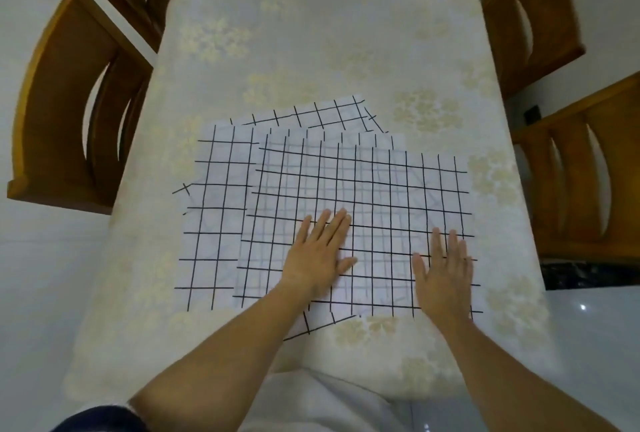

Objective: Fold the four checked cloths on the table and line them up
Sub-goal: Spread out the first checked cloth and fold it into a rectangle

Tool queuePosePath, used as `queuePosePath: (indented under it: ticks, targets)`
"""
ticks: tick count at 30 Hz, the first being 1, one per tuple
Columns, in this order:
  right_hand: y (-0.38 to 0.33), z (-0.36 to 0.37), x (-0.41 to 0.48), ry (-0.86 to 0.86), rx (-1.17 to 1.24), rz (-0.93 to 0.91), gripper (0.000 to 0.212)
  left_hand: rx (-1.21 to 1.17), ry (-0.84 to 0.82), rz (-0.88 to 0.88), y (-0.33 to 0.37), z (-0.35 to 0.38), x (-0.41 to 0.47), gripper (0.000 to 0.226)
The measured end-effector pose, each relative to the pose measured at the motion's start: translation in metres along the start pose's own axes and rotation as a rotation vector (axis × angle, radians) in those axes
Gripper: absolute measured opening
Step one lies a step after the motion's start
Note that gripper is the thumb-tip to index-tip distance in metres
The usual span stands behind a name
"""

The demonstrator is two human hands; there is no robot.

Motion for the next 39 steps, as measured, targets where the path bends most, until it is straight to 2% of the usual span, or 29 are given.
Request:
queuePosePath:
  ticks: [4,7,10,13,15,18,20,22,23,25,28,31,34,37,39]
  targets:
    - [0.050,-0.023,0.011,0.003,0.217,0.392,0.080,0.005,-0.049,-0.090,-0.014,-0.039,0.014,0.106]
    - [0.057,-0.034,0.024,-0.040,0.409,0.576,0.075,-0.024,-0.095,-0.100,-0.018,-0.060,0.041,0.130]
    - [0.056,-0.033,0.039,-0.116,0.651,0.603,0.066,-0.083,-0.199,-0.116,-0.023,-0.046,0.058,0.149]
    - [0.061,-0.041,0.040,-0.124,0.809,0.635,0.057,-0.057,-0.213,-0.140,-0.026,-0.035,0.060,0.156]
    - [0.062,-0.055,0.036,-0.134,0.895,0.630,0.046,-0.029,-0.251,-0.167,-0.025,-0.035,0.061,0.157]
    - [0.047,-0.086,0.028,-0.173,0.924,0.474,0.024,0.029,-0.313,-0.244,-0.013,-0.040,0.063,0.159]
    - [0.031,-0.105,0.020,-0.228,0.909,0.346,0.030,0.056,-0.347,-0.306,-0.002,-0.042,0.066,0.162]
    - [0.017,-0.120,0.012,-0.235,0.912,0.274,0.057,0.048,-0.384,-0.362,0.006,-0.042,0.071,0.166]
    - [0.014,-0.124,0.010,-0.233,0.971,0.257,0.057,0.045,-0.399,-0.387,0.008,-0.042,0.073,0.168]
    - [0.006,-0.136,0.004,-0.209,1.094,0.240,0.040,0.045,-0.416,-0.431,0.010,-0.042,0.075,0.171]
    - [-0.006,-0.159,-0.004,-0.103,1.081,0.187,0.037,0.048,-0.414,-0.438,0.012,-0.043,0.076,0.173]
    - [-0.033,-0.187,-0.011,-0.008,0.983,0.059,0.037,0.050,-0.399,-0.394,0.014,-0.044,0.076,0.170]
    - [-0.065,-0.210,-0.018,0.054,0.911,-0.018,0.036,-0.048,-0.308,-0.261,0.007,-0.051,0.070,0.157]
    - [-0.100,-0.219,-0.019,-0.013,0.754,-0.088,0.042,-0.272,-0.054,-0.119,-0.024,-0.068,0.047,0.121]
    - [-0.129,-0.218,-0.020,-0.051,0.680,-0.146,0.044,-0.372,0.175,-0.137,-0.058,-0.078,0.020,0.090]
Point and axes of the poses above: each hand's wrist, its own x-axis towards the middle knuckle, its own z-axis out of the palm, y = z × x, the point moved 7 cm from there along x, towards the middle knuckle, and after that the axes turned 7 degrees about -x, right-handed, at the moved point
